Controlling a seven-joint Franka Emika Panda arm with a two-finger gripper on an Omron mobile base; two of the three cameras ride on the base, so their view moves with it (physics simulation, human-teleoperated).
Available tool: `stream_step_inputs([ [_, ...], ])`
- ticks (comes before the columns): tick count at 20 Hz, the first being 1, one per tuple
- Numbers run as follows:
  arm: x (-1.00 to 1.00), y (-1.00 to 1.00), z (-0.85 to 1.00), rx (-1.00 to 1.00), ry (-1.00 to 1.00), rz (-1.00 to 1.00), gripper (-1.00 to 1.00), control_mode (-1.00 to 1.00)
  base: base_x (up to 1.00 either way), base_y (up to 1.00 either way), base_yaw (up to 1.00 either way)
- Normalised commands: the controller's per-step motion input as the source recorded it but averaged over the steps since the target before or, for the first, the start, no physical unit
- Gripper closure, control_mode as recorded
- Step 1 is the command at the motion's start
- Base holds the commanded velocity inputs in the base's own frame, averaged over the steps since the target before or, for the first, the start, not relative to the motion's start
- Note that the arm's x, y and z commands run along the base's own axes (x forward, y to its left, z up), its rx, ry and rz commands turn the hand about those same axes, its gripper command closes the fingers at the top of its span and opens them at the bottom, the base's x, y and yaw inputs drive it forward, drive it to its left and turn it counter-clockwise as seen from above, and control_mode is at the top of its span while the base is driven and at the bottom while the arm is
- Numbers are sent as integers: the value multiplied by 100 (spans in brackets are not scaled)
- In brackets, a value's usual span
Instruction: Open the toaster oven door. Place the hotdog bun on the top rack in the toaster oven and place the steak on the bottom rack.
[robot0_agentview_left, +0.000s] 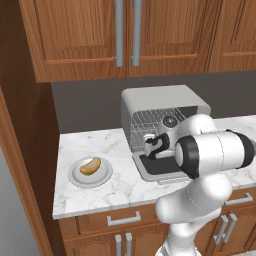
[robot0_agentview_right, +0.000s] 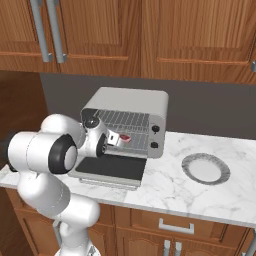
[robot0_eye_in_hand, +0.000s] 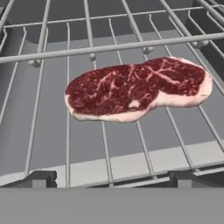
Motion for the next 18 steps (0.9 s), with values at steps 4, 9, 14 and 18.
stream_step_inputs([
  [4,16,-1,0,0,-2,0,-100,-100,0,0,0],
  [9,19,0,0,0,-2,0,-100,-100,0,0,0],
  [14,21,0,0,0,-2,0,-100,-100,0,0,0],
  [18,19,0,0,0,-3,0,-100,-100,0,0,0],
])
